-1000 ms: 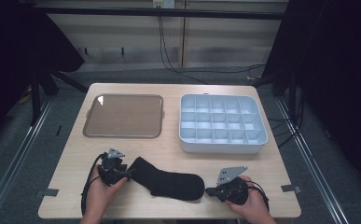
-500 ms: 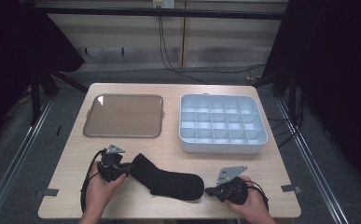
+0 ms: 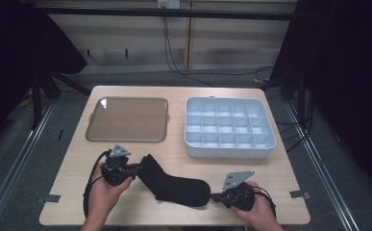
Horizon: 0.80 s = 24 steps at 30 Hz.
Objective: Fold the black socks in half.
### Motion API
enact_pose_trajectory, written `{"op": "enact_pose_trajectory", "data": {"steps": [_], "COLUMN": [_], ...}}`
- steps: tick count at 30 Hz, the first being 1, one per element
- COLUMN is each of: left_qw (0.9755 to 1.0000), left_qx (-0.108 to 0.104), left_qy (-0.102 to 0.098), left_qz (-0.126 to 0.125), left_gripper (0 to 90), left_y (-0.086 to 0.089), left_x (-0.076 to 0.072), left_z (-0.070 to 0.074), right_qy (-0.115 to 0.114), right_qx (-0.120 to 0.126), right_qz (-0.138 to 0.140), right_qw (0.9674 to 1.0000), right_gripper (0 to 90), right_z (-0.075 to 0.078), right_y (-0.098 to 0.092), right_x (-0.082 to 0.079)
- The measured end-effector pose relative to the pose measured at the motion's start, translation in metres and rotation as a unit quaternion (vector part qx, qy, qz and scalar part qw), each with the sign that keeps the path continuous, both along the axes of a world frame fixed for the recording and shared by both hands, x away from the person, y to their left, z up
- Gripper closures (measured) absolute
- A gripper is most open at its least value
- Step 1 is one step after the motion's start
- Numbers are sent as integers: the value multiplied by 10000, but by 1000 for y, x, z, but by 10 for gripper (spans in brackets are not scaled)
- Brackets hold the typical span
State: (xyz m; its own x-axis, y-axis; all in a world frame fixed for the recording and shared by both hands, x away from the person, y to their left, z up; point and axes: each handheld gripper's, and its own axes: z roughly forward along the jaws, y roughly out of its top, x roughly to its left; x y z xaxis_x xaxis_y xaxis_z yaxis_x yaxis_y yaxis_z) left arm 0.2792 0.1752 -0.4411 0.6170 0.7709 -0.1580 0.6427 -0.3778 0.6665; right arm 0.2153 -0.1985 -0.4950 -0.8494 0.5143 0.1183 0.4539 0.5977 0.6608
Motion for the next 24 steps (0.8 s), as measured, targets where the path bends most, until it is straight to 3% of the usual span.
{"op": "enact_pose_trajectory", "data": {"steps": [18,24], "left_qw": [9992,9982], "left_qx": [-98,-97], "left_qy": [-202,-267], "left_qz": [-324,-535], "left_gripper": [767,768], "left_y": [-22,-34], "left_x": [-8,-12], "left_z": [17,22], "right_qy": [0,19], "right_qx": [8,0], "right_qz": [-4,-16], "right_qw": [10000,10000], "right_gripper": [900,900], "right_z": [0,0], "right_y": [0,0], "right_x": [0,0]}}
